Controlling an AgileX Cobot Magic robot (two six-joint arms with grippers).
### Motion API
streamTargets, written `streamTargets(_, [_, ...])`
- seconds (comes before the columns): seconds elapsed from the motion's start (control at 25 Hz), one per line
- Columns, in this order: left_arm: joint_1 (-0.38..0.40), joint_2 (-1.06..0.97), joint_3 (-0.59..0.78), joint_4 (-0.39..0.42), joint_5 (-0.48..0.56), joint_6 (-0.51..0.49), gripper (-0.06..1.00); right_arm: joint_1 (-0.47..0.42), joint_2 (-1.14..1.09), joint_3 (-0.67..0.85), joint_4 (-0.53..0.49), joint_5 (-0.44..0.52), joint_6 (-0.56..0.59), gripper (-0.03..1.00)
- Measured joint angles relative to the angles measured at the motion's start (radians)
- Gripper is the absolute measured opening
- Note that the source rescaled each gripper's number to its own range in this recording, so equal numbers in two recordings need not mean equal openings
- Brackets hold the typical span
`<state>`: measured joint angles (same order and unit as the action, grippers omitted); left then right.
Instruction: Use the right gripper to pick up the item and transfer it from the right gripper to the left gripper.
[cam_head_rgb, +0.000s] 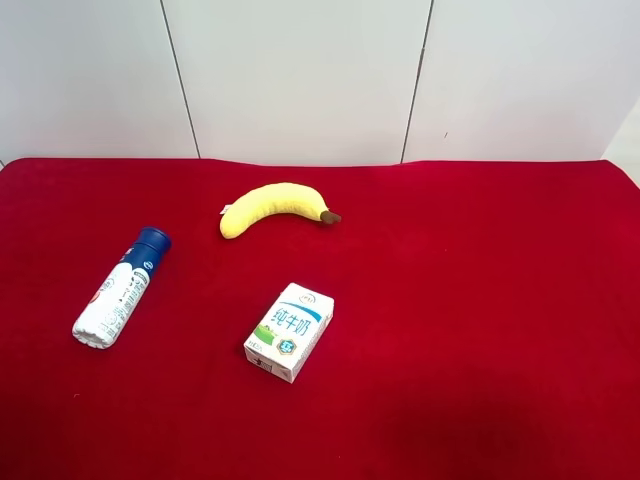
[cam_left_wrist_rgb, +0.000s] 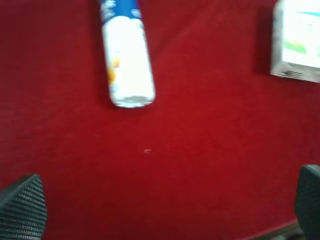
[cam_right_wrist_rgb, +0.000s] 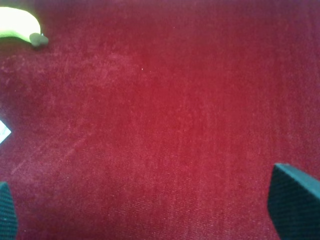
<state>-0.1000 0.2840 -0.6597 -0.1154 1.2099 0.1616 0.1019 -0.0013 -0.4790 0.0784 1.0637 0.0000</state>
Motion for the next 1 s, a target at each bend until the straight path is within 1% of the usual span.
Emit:
streamTargets(0.08, [0.0, -0.062, 0.038, 0.027, -0.001, -0.005, 1.0, 0.0, 0.0, 0.0, 0.0, 0.0, 0.0, 0.96])
streamTargets(0.2, [0.0, -0.152, 0.095, 0.037, -0.008, -0.015, 1.0, 0.0, 0.0, 0.0, 0.0, 0.0, 0.0, 0.96])
streamTargets(0.4, [0.0, -0.276, 0.109, 0.04, -0.051, -0.05, 1.0, 0.0, 0.0, 0.0, 0.0, 0.0, 0.0, 0.96])
streamTargets(0.48, [0.0, -0.286, 0.11, 0.041, -0.056, -0.053, 1.0, 0.0, 0.0, 0.0, 0.0, 0.0, 0.0, 0.96])
streamTargets(0.64, [0.0, -0.29, 0.143, 0.042, -0.13, -0.049, 1.0, 0.0, 0.0, 0.0, 0.0, 0.0, 0.0, 0.96])
streamTargets(1.0, [0.0, -0.29, 0.148, 0.043, -0.139, -0.048, 1.0, 0.0, 0.0, 0.0, 0.0, 0.0, 0.0, 0.96])
